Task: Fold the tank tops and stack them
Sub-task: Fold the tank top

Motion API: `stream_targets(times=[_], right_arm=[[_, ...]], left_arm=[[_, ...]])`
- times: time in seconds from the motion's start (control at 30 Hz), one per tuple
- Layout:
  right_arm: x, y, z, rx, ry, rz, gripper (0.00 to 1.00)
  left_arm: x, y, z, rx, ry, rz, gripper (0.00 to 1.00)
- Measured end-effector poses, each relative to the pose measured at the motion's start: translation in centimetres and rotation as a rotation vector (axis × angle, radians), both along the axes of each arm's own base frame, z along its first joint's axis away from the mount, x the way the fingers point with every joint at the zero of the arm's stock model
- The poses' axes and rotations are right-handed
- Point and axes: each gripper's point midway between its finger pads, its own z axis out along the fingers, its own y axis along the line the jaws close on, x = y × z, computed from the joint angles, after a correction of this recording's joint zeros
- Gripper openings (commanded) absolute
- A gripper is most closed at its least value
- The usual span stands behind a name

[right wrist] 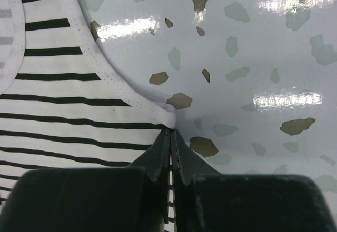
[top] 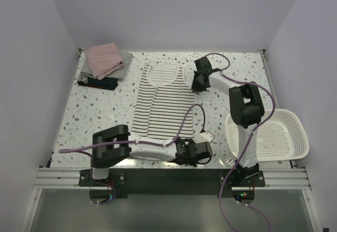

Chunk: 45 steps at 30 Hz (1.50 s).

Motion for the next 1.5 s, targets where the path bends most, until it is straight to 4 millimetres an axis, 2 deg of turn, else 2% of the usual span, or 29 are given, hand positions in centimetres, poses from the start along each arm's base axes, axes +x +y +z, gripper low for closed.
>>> stream_targets(times=[0.13, 0.33, 0.47, 0.6, 0.8, 0.97, 1.1, 1.2, 1.37, 1.43, 1.5], right_arm=[[0.1, -0.3, -0.1, 0.007, -0.005, -0.018, 0.0], [-0.9, -2.3, -0.1, -0.004, 0.002, -0.072, 0.0], [-1.9, -3.9, -0.1, -0.024, 0.011, -0.106, 0.0], [-2.4, -4.6, -0.1, -0.04, 0.016, -0.121, 0.0], [-2.7, -4.9, 0.1, -0.053, 0.022, -0.135, 0.0], [-2.9, -4.8, 1.5, -0.042, 0.011, -0.15, 0.0], [-2.5, -3.7, 3.9, -0.017, -0.035, -0.15, 0.0], [-1.8, -1.9, 5.9, -0.005, -0.083, -0.133, 0.0], [-0.9, 3.0, 9.0, 0.027, -0.149, -0.07, 0.0], [-0.4, 5.0, 9.4, 0.039, -0.164, -0.046, 0.0], [-0.3, 6.6, 8.9, 0.04, -0.162, -0.025, 0.0]], left_arm=[[-0.7, -0.8, 1.0, -0.042, -0.008, -0.037, 0.0], [-1.4, -1.2, 5.4, -0.226, -0.01, -0.073, 0.0], [-1.7, -0.5, 7.2, -0.308, -0.012, -0.071, 0.0], [-1.9, 0.7, 7.3, -0.344, -0.002, -0.05, 0.0], [-2.0, 2.4, 6.3, -0.354, 0.016, 0.002, 0.0], [-1.7, 4.2, 6.0, -0.367, 0.016, 0.078, 0.0], [-1.3, 5.7, 6.2, -0.388, 0.007, 0.147, 0.0], [-1.0, 6.8, 5.9, -0.394, 0.005, 0.195, 0.0], [-0.9, 8.9, 4.6, -0.371, 0.009, 0.258, 0.0], [-0.9, 9.9, 4.2, -0.36, 0.009, 0.281, 0.0], [-0.9, 10.7, 4.0, -0.352, 0.013, 0.302, 0.0]])
